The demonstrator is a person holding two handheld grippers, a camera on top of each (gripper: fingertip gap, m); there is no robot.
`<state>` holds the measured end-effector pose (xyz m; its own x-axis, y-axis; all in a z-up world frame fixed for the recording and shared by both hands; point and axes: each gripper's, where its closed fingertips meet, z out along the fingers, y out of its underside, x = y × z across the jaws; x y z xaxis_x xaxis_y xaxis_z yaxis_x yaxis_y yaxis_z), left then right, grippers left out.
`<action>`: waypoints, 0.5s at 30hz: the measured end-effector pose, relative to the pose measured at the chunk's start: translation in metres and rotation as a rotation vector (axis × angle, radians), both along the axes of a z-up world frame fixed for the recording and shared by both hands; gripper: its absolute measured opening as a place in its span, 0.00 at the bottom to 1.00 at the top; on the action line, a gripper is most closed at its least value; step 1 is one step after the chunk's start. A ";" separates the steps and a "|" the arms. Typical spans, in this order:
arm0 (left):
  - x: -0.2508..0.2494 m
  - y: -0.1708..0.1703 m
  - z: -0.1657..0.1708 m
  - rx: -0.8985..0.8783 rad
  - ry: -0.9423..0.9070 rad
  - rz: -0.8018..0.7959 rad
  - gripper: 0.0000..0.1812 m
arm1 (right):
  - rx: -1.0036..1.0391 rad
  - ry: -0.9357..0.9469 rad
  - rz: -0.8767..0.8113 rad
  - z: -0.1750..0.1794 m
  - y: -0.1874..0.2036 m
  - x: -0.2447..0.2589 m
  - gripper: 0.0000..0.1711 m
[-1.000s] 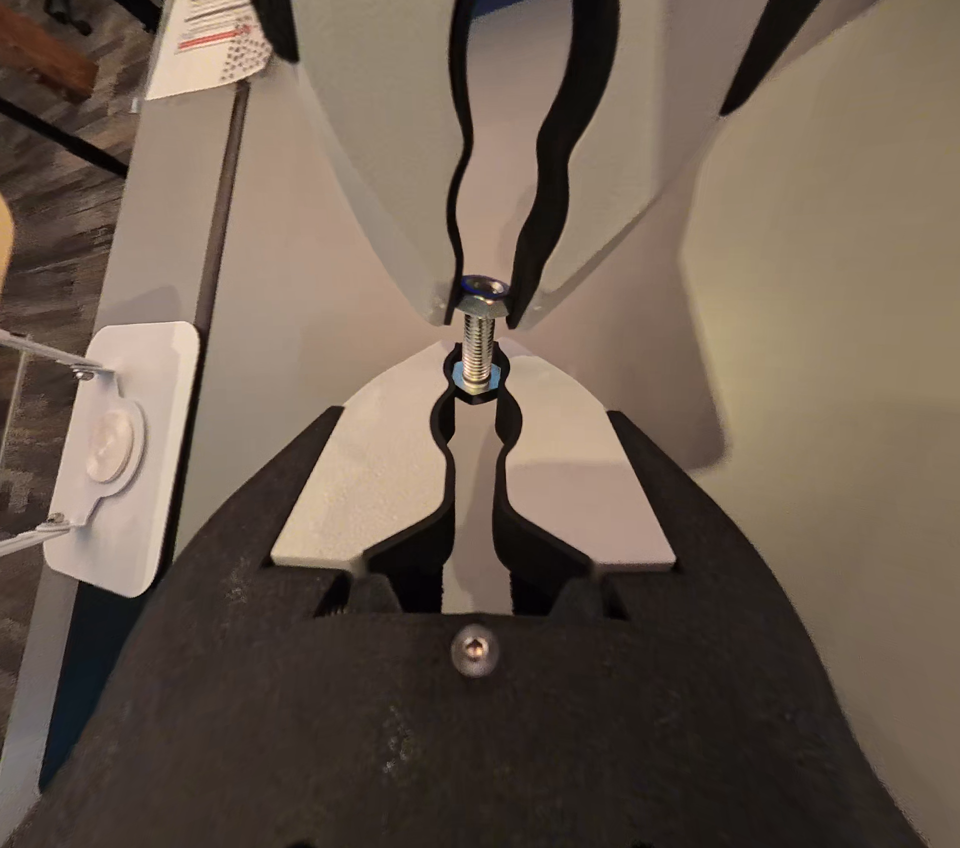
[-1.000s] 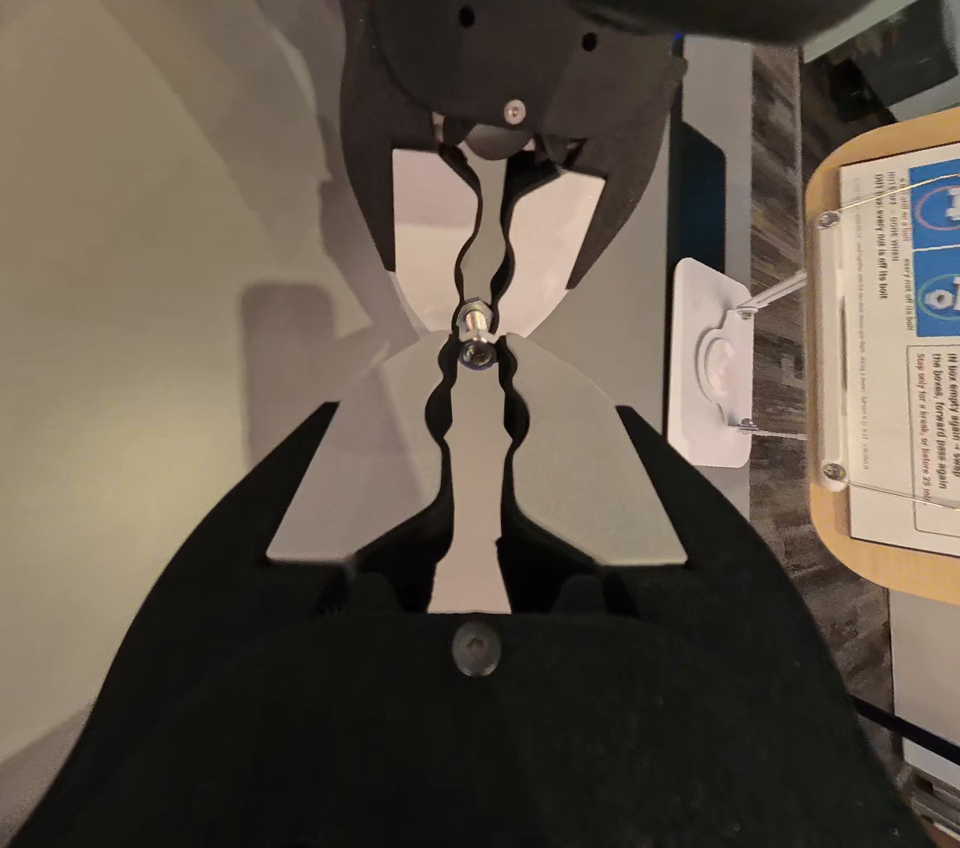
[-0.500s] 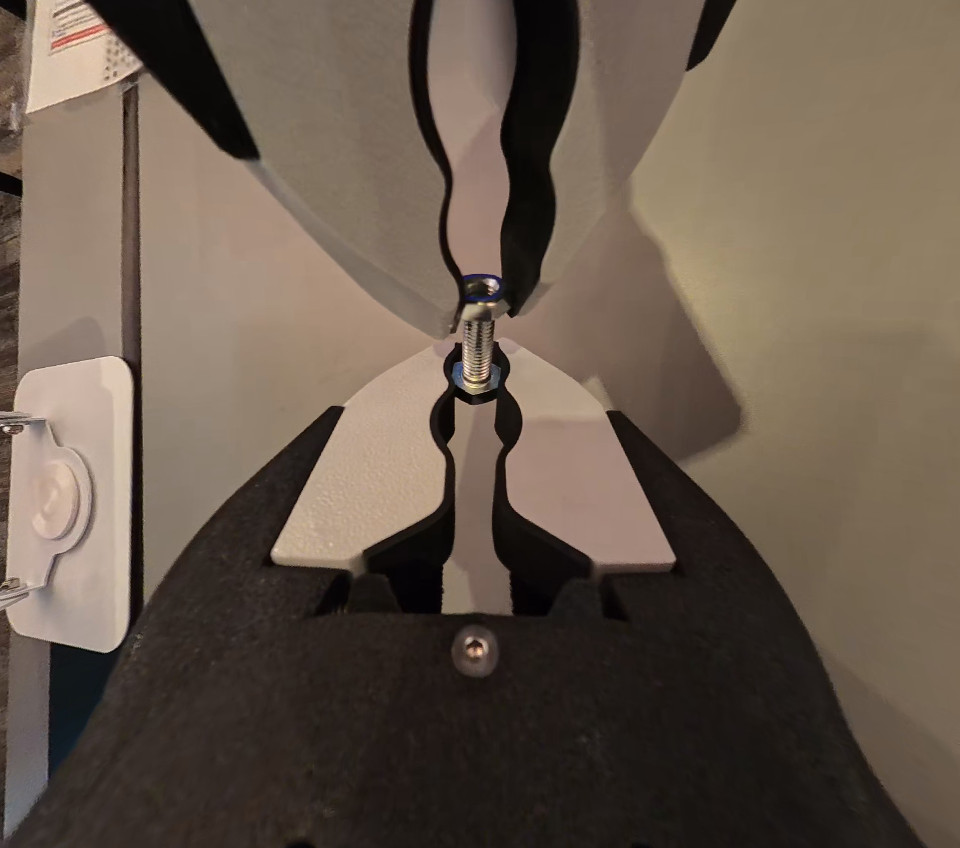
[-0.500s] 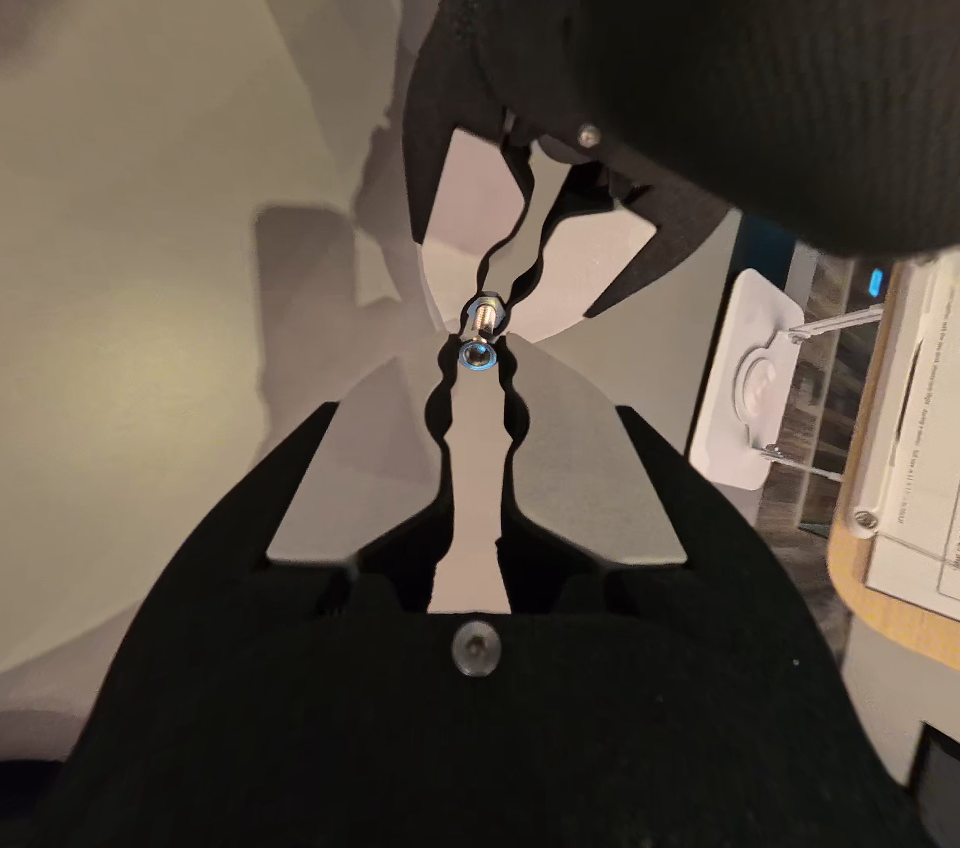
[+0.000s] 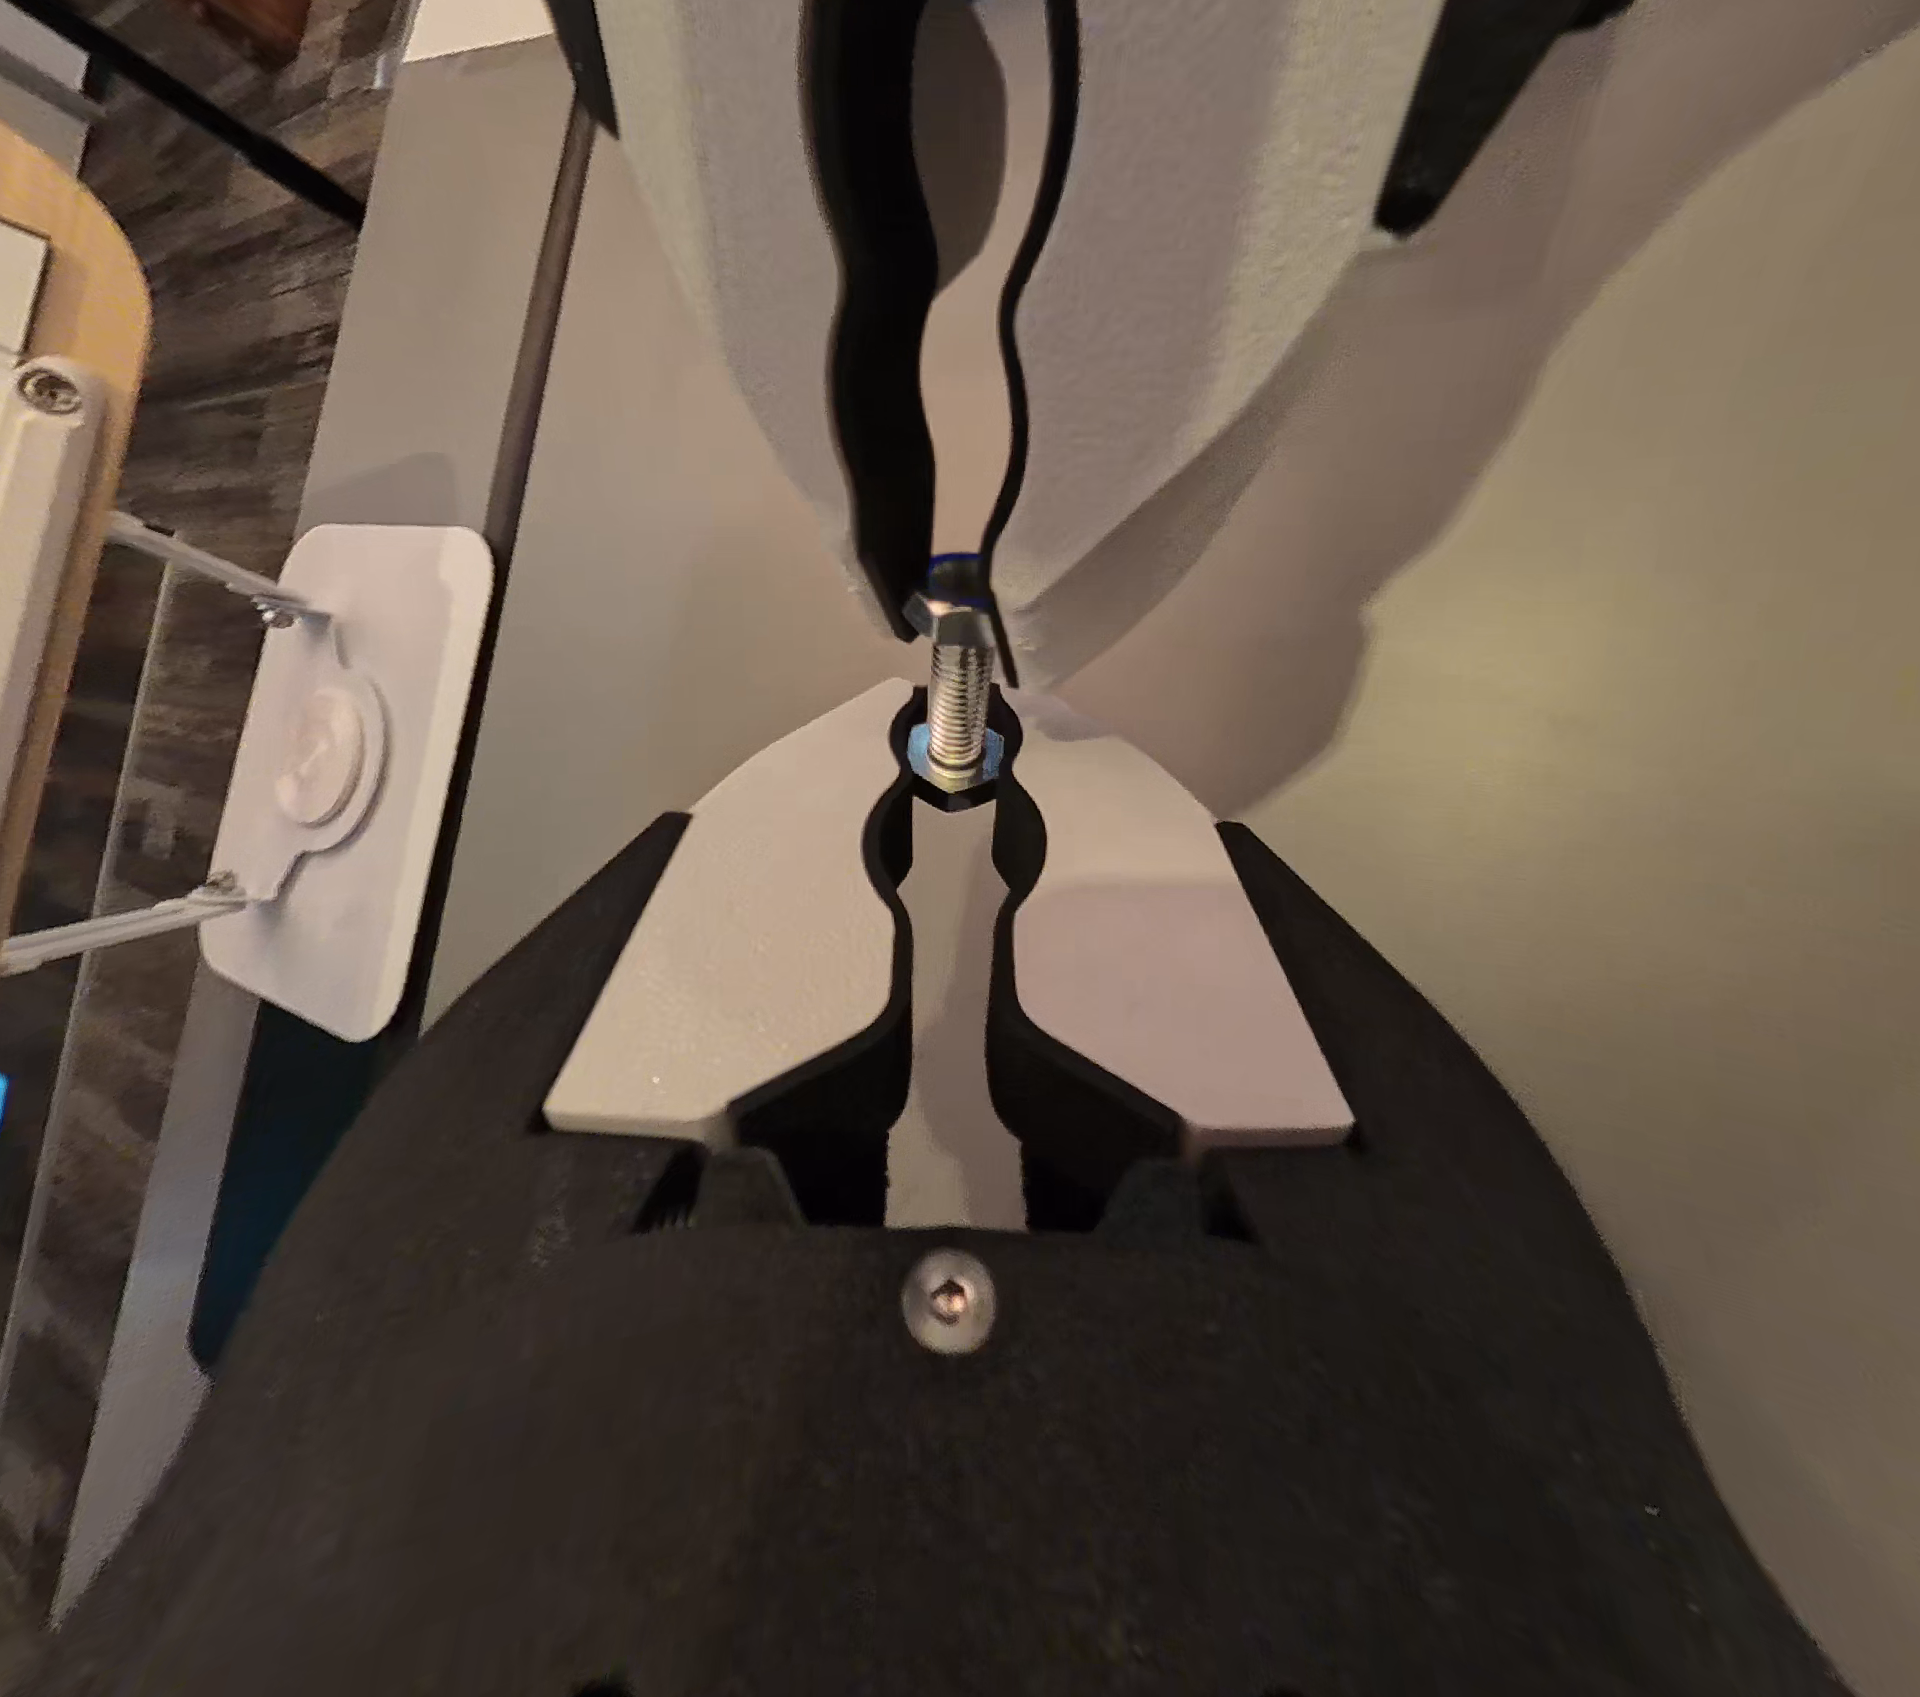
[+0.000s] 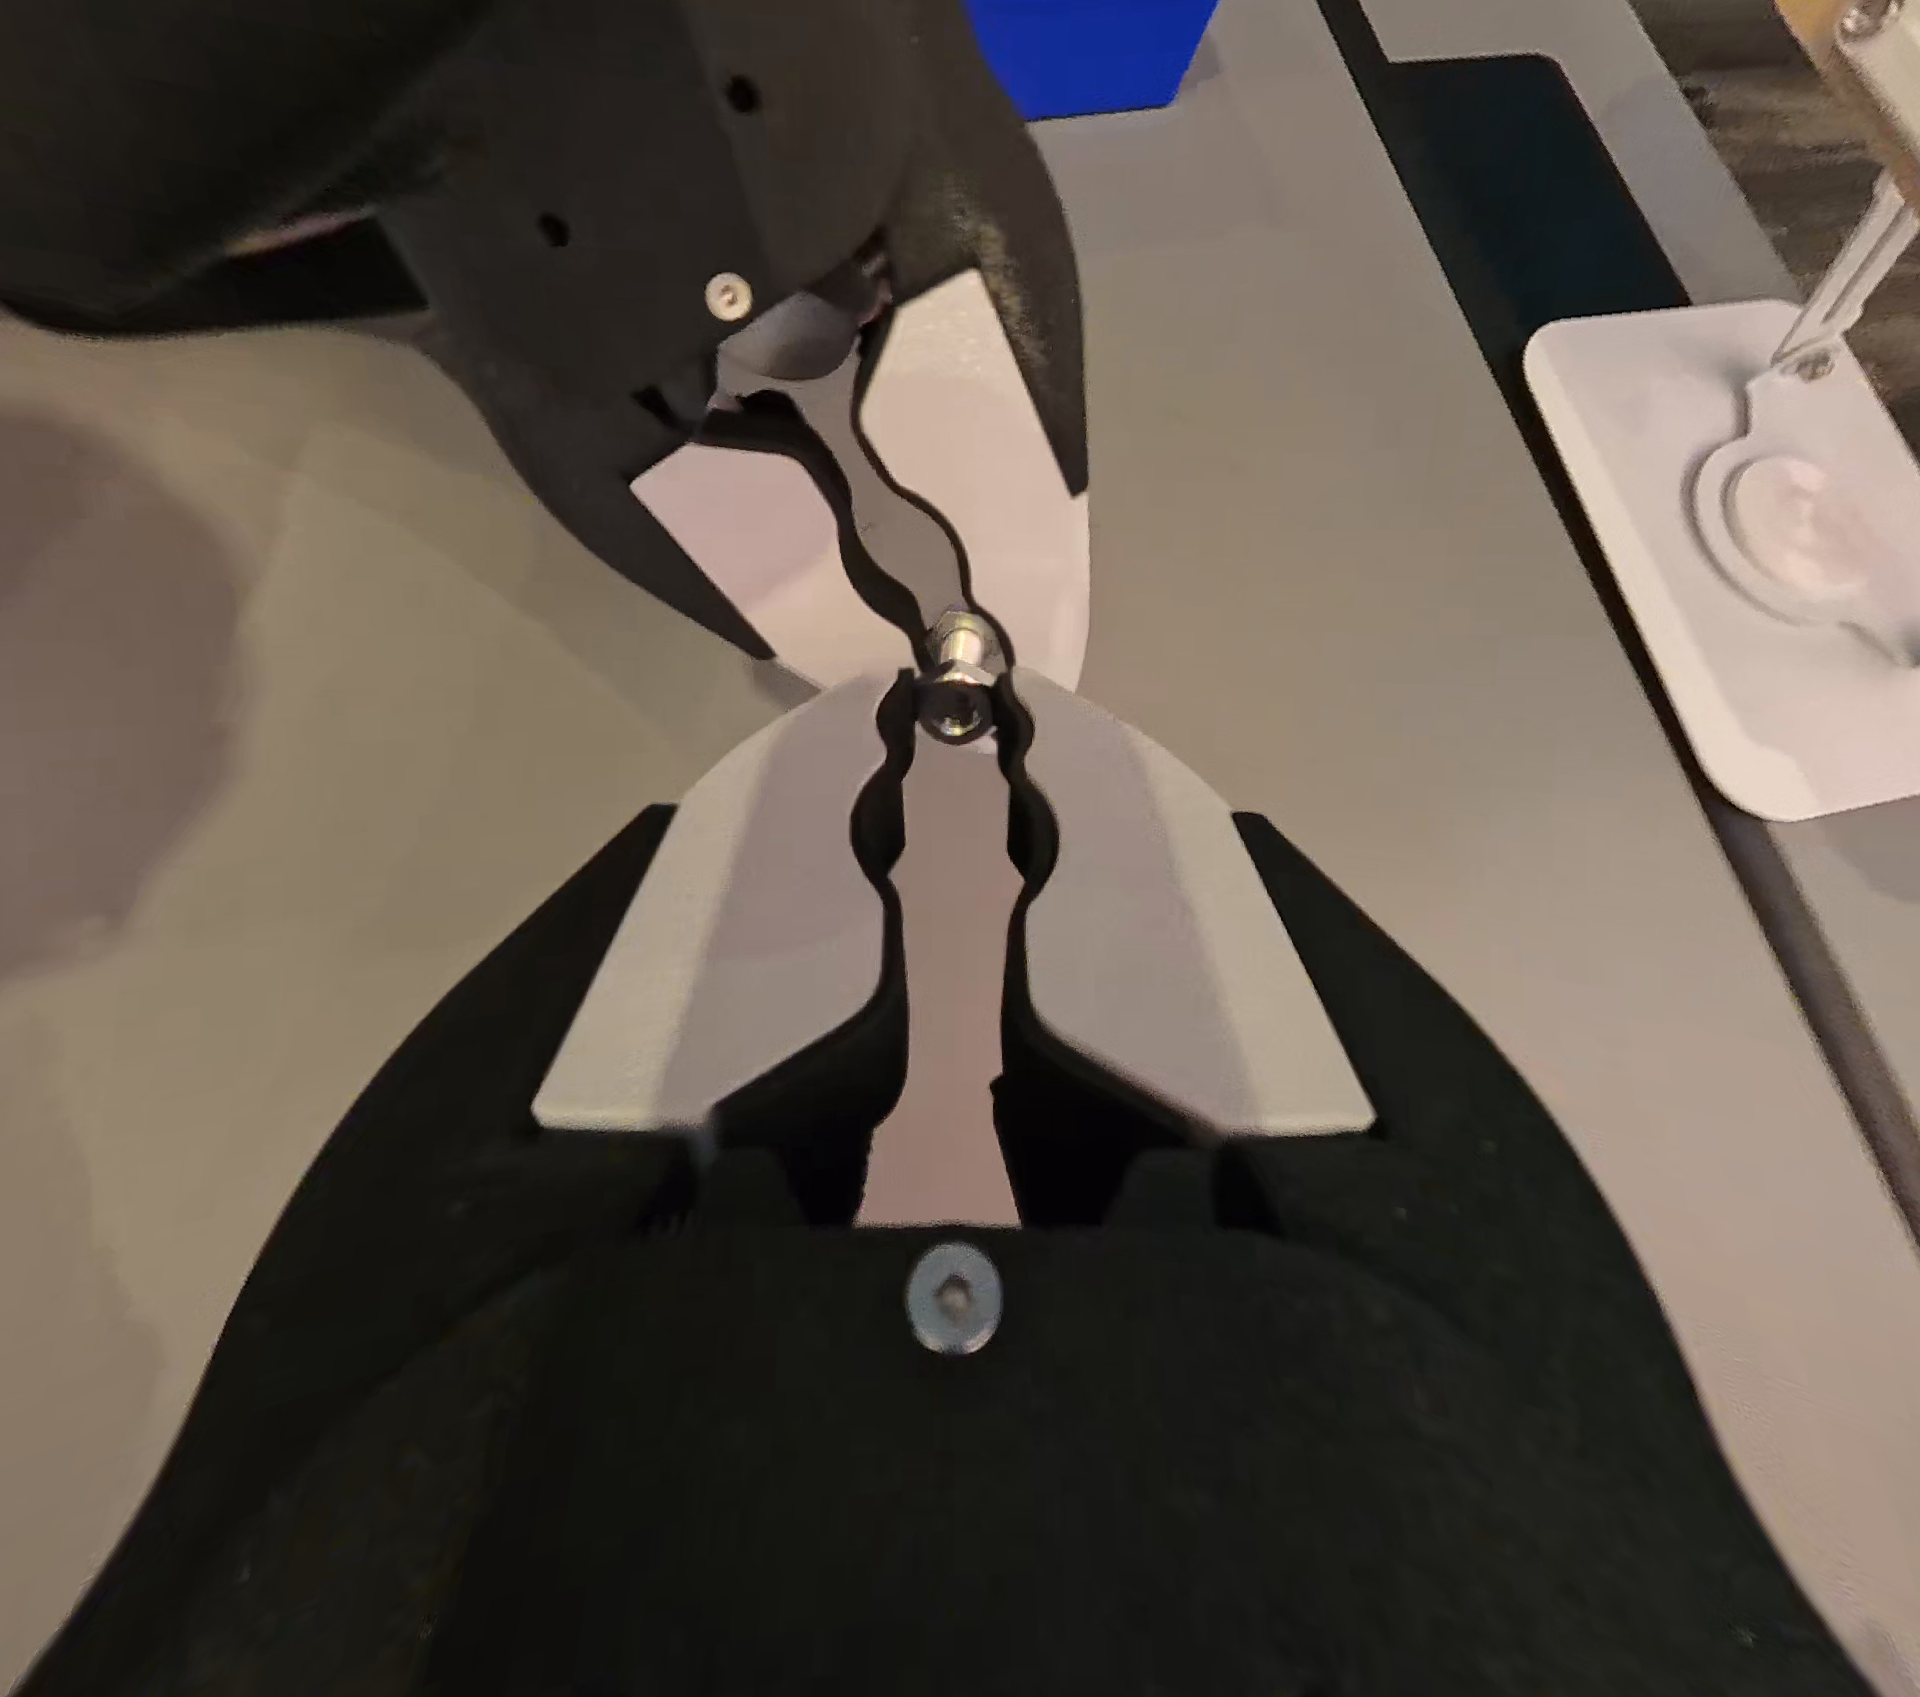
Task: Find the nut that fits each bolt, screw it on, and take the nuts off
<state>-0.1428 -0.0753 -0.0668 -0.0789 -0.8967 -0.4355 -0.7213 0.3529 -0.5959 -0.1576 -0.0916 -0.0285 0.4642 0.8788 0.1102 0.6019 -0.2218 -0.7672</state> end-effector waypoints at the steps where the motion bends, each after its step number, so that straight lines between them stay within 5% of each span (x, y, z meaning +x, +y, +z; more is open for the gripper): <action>1: -0.001 0.003 0.000 0.016 0.003 0.018 0.05 | -0.019 0.021 -0.026 -0.001 0.002 0.000 0.08; 9: -0.002 0.010 0.002 0.014 -0.007 0.073 0.05 | -0.150 0.103 -0.149 -0.014 0.011 -0.003 0.08; 15: -0.004 0.012 0.005 0.006 -0.021 0.074 0.05 | -0.063 0.084 -0.147 -0.008 0.016 -0.001 0.08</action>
